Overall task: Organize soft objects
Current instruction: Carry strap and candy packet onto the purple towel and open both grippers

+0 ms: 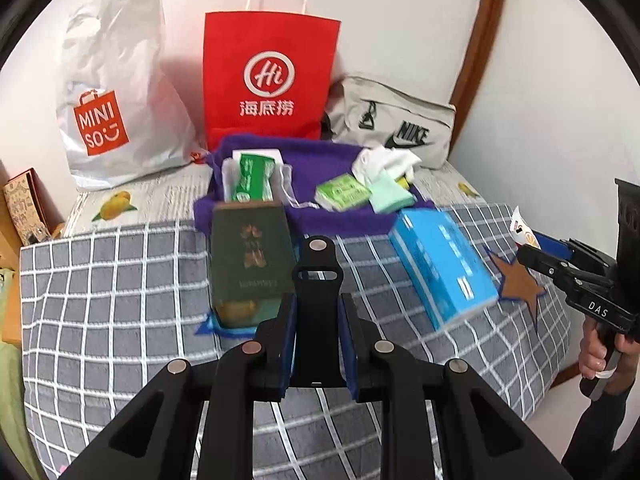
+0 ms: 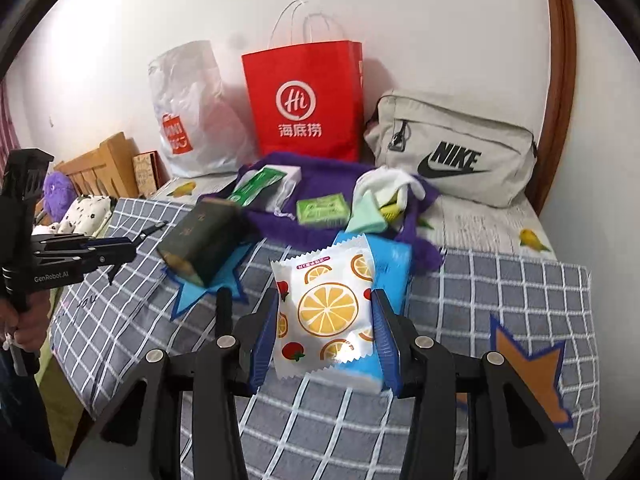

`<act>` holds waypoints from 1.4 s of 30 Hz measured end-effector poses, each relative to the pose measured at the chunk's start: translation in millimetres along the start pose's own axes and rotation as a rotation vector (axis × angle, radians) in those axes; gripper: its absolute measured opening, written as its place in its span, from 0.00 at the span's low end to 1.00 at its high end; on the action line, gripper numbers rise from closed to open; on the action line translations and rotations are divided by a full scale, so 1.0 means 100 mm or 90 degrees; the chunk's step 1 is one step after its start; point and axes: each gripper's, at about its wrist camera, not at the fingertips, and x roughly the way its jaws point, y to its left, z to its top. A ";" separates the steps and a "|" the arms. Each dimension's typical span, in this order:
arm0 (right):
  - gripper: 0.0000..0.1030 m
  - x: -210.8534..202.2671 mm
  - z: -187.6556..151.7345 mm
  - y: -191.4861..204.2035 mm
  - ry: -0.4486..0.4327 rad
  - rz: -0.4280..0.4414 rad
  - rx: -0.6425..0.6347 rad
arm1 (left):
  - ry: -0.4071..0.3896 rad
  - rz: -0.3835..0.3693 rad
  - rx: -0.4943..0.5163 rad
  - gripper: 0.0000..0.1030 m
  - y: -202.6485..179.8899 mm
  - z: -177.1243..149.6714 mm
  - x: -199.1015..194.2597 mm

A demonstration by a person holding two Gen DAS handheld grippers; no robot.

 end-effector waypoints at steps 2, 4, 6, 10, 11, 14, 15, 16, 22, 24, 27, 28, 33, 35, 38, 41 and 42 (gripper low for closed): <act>0.44 0.06 0.09 -0.04 0.000 0.001 0.005 | -0.002 0.011 -0.004 0.19 0.02 0.09 0.03; 0.44 0.13 0.19 -0.07 0.002 0.004 0.011 | -0.001 0.025 -0.003 0.19 0.05 0.19 0.08; 0.44 0.20 0.29 -0.09 0.001 0.008 0.012 | -0.003 0.023 -0.005 0.19 0.08 0.28 0.11; 0.44 0.32 0.49 -0.12 -0.005 0.017 0.017 | -0.008 0.033 -0.011 0.19 0.15 0.47 0.20; 0.44 0.36 0.54 -0.13 -0.004 0.018 0.019 | -0.008 0.035 -0.012 0.19 0.15 0.51 0.22; 0.44 0.50 0.69 -0.15 -0.005 0.027 0.022 | -0.010 0.041 -0.013 0.19 0.18 0.64 0.30; 0.44 0.53 0.73 -0.15 -0.006 0.027 0.021 | -0.010 0.042 -0.014 0.19 0.19 0.69 0.33; 0.44 0.57 0.78 -0.15 -0.007 0.026 0.018 | -0.010 0.043 -0.015 0.19 0.20 0.73 0.37; 0.44 0.87 1.03 -0.19 0.001 0.028 0.015 | -0.007 0.042 -0.015 0.19 0.25 0.97 0.60; 0.44 0.96 1.11 -0.21 0.003 0.024 0.012 | -0.004 0.041 -0.017 0.19 0.27 1.04 0.68; 0.44 1.09 1.23 -0.25 0.008 0.023 0.011 | 0.003 0.039 -0.018 0.19 0.29 1.17 0.85; 0.44 1.15 1.28 -0.26 0.010 0.017 0.010 | 0.006 0.040 -0.019 0.19 0.29 1.20 0.89; 0.44 1.45 1.44 -0.30 0.031 0.004 -0.005 | 0.019 0.037 -0.015 0.19 0.30 1.42 1.15; 0.44 1.60 1.48 -0.32 0.048 0.008 -0.009 | 0.019 0.034 -0.016 0.19 0.31 1.51 1.25; 0.44 1.83 1.46 -0.33 0.077 0.010 -0.023 | 0.026 0.029 -0.024 0.19 0.34 1.60 1.43; 0.44 2.07 1.41 -0.34 0.116 0.011 -0.038 | 0.037 0.023 -0.038 0.19 0.38 1.62 1.60; 0.44 2.14 1.39 -0.35 0.129 0.010 -0.044 | 0.040 0.018 -0.040 0.19 0.39 1.62 1.66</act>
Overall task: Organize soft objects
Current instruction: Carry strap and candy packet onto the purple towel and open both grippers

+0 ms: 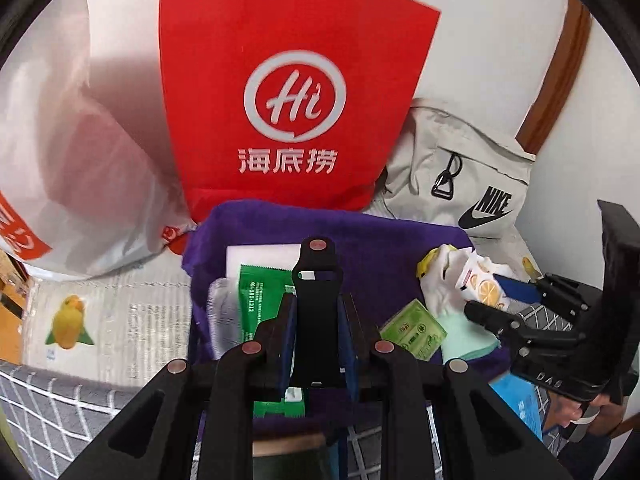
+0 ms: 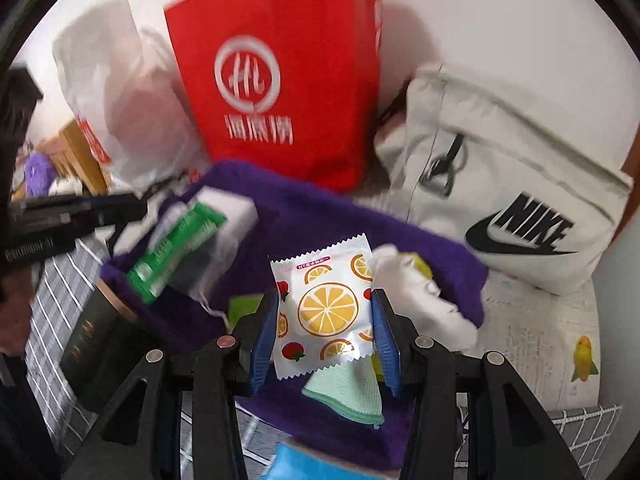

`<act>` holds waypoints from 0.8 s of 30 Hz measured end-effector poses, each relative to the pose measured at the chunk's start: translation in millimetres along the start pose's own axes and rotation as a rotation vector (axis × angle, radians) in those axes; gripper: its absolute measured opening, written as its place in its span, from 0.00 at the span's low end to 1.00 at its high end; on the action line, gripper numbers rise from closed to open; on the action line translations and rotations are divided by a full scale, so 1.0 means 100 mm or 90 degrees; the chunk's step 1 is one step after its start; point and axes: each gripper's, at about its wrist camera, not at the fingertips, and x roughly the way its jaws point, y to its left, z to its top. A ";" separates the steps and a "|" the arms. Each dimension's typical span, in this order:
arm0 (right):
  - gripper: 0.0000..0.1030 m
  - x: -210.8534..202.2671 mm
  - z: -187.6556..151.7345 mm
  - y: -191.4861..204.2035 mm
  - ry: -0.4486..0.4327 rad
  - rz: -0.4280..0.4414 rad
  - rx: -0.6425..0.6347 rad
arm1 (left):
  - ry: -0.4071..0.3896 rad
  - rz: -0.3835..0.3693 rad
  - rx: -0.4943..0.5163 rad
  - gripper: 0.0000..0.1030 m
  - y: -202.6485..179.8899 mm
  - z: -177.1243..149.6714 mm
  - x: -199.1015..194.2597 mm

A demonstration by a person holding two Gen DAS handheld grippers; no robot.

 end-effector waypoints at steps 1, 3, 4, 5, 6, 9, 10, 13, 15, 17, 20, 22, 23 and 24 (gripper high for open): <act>0.44 0.06 -0.01 -0.01 0.011 -0.004 -0.004 | 0.010 -0.003 0.000 0.19 0.00 0.00 0.07; 0.44 0.15 -0.03 -0.04 0.031 -0.001 -0.004 | 0.024 0.003 0.005 0.19 0.00 0.00 0.16; 0.44 0.19 -0.04 -0.06 0.041 0.005 -0.003 | 0.028 0.003 0.009 0.19 0.00 -0.02 0.20; 0.44 0.24 -0.05 -0.07 0.052 0.006 -0.004 | 0.033 0.001 0.008 0.19 0.01 -0.02 0.23; 0.44 0.26 -0.06 -0.07 0.059 0.005 -0.007 | 0.039 0.001 0.003 0.19 0.02 -0.03 0.26; 0.44 0.33 -0.10 -0.08 0.074 0.006 -0.011 | 0.050 -0.001 0.005 0.19 0.04 -0.04 0.33; 0.44 0.35 -0.11 -0.08 0.078 0.009 -0.012 | 0.054 -0.005 0.003 0.19 0.04 -0.05 0.35; 0.45 0.41 -0.13 -0.05 0.093 0.017 -0.019 | 0.067 -0.011 -0.003 0.19 0.06 -0.06 0.42; 0.45 0.44 -0.15 -0.04 0.099 0.016 -0.022 | 0.076 -0.008 -0.001 0.19 0.06 -0.08 0.47; 0.47 0.46 -0.15 -0.04 0.100 0.017 -0.021 | 0.084 -0.006 -0.002 0.19 0.06 -0.09 0.52; 0.50 0.49 -0.13 -0.05 0.101 0.024 -0.019 | 0.089 -0.005 0.000 0.19 0.04 -0.11 0.57; 0.56 0.48 -0.13 -0.06 0.101 0.032 -0.015 | 0.093 -0.005 -0.001 0.19 0.03 -0.12 0.60; 0.56 0.48 -0.13 -0.06 0.102 0.039 -0.013 | 0.097 -0.005 0.000 0.19 0.03 -0.12 0.63; 0.58 0.47 -0.13 -0.06 0.101 0.041 -0.011 | 0.101 -0.005 0.000 0.19 0.03 -0.13 0.65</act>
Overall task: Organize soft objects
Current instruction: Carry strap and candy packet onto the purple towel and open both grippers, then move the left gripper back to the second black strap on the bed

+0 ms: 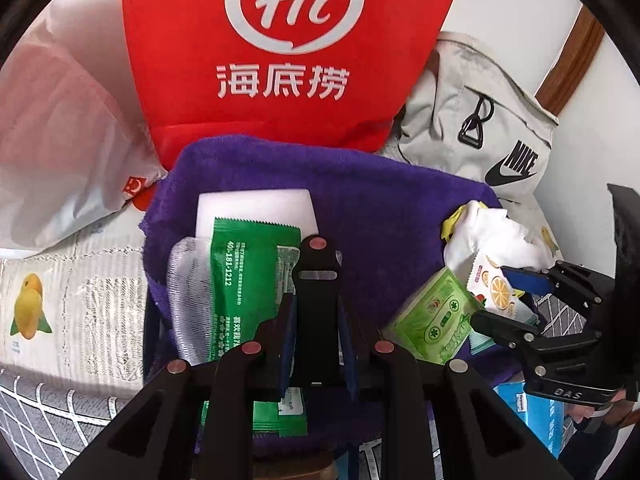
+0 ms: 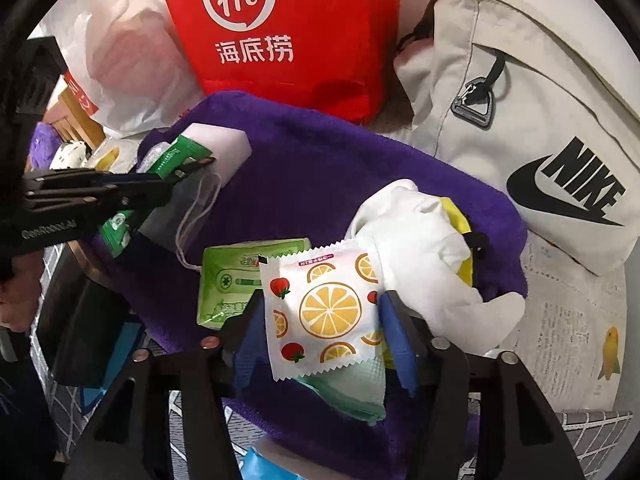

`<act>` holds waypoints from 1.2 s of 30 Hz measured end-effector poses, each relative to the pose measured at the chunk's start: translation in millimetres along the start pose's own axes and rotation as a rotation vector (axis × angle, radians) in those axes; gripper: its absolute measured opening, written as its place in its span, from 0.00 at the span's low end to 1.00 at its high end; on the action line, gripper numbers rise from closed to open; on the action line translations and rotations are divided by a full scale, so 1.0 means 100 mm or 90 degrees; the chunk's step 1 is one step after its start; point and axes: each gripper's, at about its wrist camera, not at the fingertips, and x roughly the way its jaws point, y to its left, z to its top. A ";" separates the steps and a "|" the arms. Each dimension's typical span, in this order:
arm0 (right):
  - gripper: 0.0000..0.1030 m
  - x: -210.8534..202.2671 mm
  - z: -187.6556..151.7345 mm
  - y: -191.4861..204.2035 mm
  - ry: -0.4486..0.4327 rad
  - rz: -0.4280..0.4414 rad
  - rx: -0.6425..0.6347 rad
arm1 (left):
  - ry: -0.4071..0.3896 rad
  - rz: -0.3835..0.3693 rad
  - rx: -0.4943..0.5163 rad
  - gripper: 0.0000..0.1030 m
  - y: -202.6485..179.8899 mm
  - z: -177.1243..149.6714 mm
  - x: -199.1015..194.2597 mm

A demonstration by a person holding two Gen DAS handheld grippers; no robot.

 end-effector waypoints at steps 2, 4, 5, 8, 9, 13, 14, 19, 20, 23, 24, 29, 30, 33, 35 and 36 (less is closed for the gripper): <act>0.59 0.00 0.00 0.02 -0.001 0.003 -0.001 | 0.003 0.001 0.001 0.20 -0.01 -0.01 0.03; 0.59 -0.01 0.00 0.04 -0.003 0.003 -0.007 | 0.006 0.004 0.003 0.20 -0.03 -0.01 0.06; 0.59 -0.02 0.00 0.05 -0.004 0.001 -0.008 | 0.007 0.004 0.003 0.20 -0.04 -0.01 0.06; 0.59 -0.05 0.00 0.05 -0.007 0.006 -0.005 | 0.010 0.010 -0.002 0.20 -0.04 -0.01 0.07; 0.59 -0.07 0.00 0.04 -0.008 0.008 -0.004 | 0.009 0.012 0.001 0.20 -0.05 -0.01 0.07; 0.67 -0.20 -0.02 0.04 -0.023 0.000 -0.016 | 0.007 0.015 0.003 0.36 -0.06 0.01 0.01; 0.67 -0.22 -0.02 0.03 -0.024 -0.002 -0.015 | 0.002 0.012 0.003 0.42 -0.07 0.01 -0.02; 0.67 -0.24 -0.02 0.01 -0.022 -0.001 -0.007 | -0.013 0.010 0.001 0.44 -0.08 0.02 -0.14; 0.67 -0.24 -0.02 0.01 -0.021 -0.002 -0.008 | -0.013 0.012 0.001 0.44 -0.09 0.02 -0.17; 0.67 -0.25 0.00 0.02 -0.022 0.000 -0.002 | -0.019 0.014 -0.002 0.44 -0.07 0.02 -0.26; 0.67 -0.27 0.00 0.03 -0.025 0.001 0.000 | -0.023 0.015 0.000 0.44 -0.08 0.02 -0.31; 0.67 -0.53 0.01 0.09 -0.061 -0.009 0.007 | -0.049 0.008 0.007 0.44 -0.17 0.00 -0.58; 0.67 -0.60 0.01 0.11 -0.069 -0.010 0.007 | -0.060 0.006 0.012 0.44 -0.21 0.00 -0.68; 0.67 -0.81 -0.03 0.19 -0.099 -0.010 0.005 | -0.085 0.008 0.020 0.44 -0.28 -0.05 -0.89; 0.67 -0.92 -0.09 0.25 -0.105 -0.008 0.004 | -0.092 0.008 0.022 0.44 -0.32 -0.12 -1.00; 0.67 -0.97 -0.14 0.29 -0.105 -0.008 0.001 | -0.088 0.009 0.023 0.44 -0.33 -0.18 -1.03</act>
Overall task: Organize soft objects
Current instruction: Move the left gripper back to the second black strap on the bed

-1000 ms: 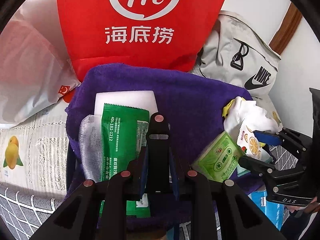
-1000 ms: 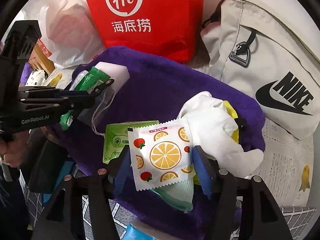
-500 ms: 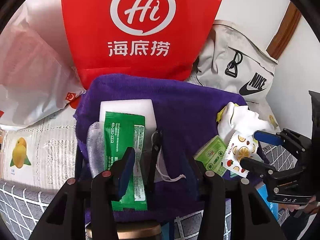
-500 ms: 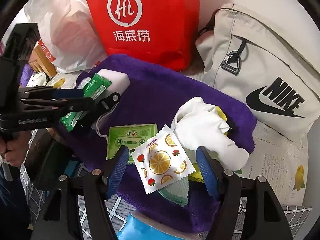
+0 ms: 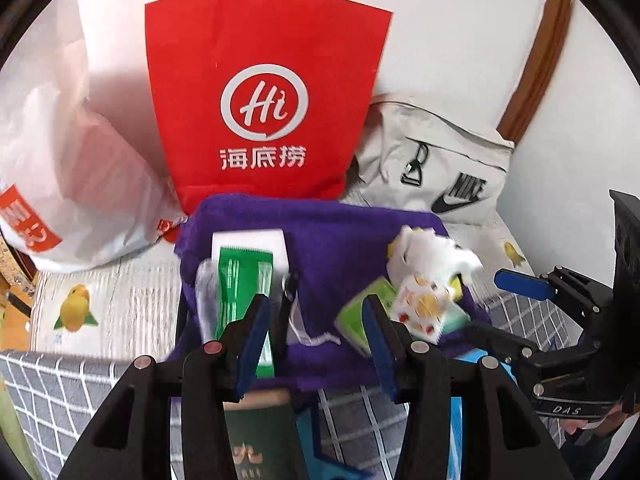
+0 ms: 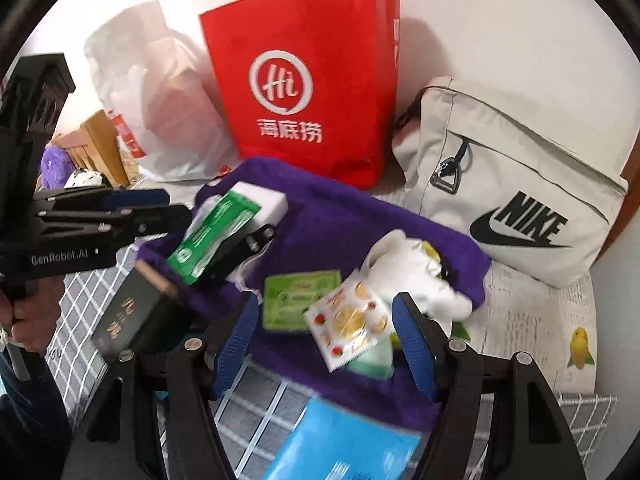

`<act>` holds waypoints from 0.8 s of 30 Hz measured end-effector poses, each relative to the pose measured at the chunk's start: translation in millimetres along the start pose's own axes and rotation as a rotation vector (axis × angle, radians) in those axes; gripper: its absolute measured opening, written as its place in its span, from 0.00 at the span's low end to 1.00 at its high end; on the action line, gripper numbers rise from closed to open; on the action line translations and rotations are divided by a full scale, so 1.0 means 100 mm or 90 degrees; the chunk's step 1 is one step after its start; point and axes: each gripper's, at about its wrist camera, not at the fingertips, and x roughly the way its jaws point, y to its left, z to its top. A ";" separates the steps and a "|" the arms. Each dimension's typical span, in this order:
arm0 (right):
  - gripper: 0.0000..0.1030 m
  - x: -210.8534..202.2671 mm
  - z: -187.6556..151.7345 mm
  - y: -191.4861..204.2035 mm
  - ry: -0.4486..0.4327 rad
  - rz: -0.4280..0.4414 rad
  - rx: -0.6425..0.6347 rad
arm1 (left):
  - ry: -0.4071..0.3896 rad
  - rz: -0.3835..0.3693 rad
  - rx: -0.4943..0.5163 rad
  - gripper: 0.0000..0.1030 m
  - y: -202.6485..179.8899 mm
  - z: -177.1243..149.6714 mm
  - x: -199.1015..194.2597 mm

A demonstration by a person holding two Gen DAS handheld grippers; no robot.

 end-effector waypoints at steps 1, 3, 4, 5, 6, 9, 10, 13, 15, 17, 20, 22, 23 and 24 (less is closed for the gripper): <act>0.67 -0.06 -0.06 0.05 0.001 -0.001 -0.007 | 0.006 0.005 0.002 0.44 -0.02 -0.06 -0.04; 0.67 -0.16 -0.19 0.11 -0.004 -0.007 -0.010 | 0.011 0.017 0.010 0.44 -0.05 -0.19 -0.14; 0.67 -0.22 -0.27 0.14 -0.005 -0.006 -0.009 | 0.011 0.020 0.013 0.44 -0.05 -0.25 -0.19; 0.67 -0.28 -0.35 0.16 -0.006 -0.003 -0.004 | 0.010 0.023 0.015 0.44 -0.05 -0.32 -0.24; 0.67 -0.32 -0.41 0.17 -0.008 -0.001 0.002 | 0.007 0.025 0.011 0.44 -0.03 -0.39 -0.31; 0.67 -0.48 -0.65 0.17 -0.013 0.003 0.033 | 0.009 0.032 0.002 0.44 -0.02 -0.62 -0.46; 0.67 -0.51 -0.72 0.18 -0.015 0.005 0.041 | 0.011 0.033 0.009 0.44 -0.04 -0.73 -0.51; 0.67 -0.59 -0.91 0.20 -0.014 0.004 0.053 | 0.023 0.033 0.016 0.44 -0.14 -1.00 -0.57; 0.67 -0.62 -1.02 0.19 -0.012 0.003 0.065 | 0.035 0.026 0.026 0.44 -0.24 -1.20 -0.57; 0.67 -0.66 -1.12 0.17 -0.014 0.001 0.077 | 0.053 0.020 0.026 0.44 -0.33 -1.43 -0.54; 0.67 -0.76 -1.24 0.12 -0.024 -0.008 0.084 | 0.083 0.014 0.029 0.44 -0.46 -1.72 -0.44; 0.67 -0.82 -1.32 0.06 -0.030 -0.017 0.097 | 0.102 0.009 0.017 0.44 -0.53 -1.89 -0.33; 0.67 -0.85 -1.37 0.01 -0.033 -0.024 0.109 | 0.109 0.007 0.008 0.44 -0.56 -1.95 -0.27; 0.67 -0.87 -1.40 -0.03 -0.035 -0.030 0.119 | 0.116 0.004 0.000 0.44 -0.58 -2.01 -0.21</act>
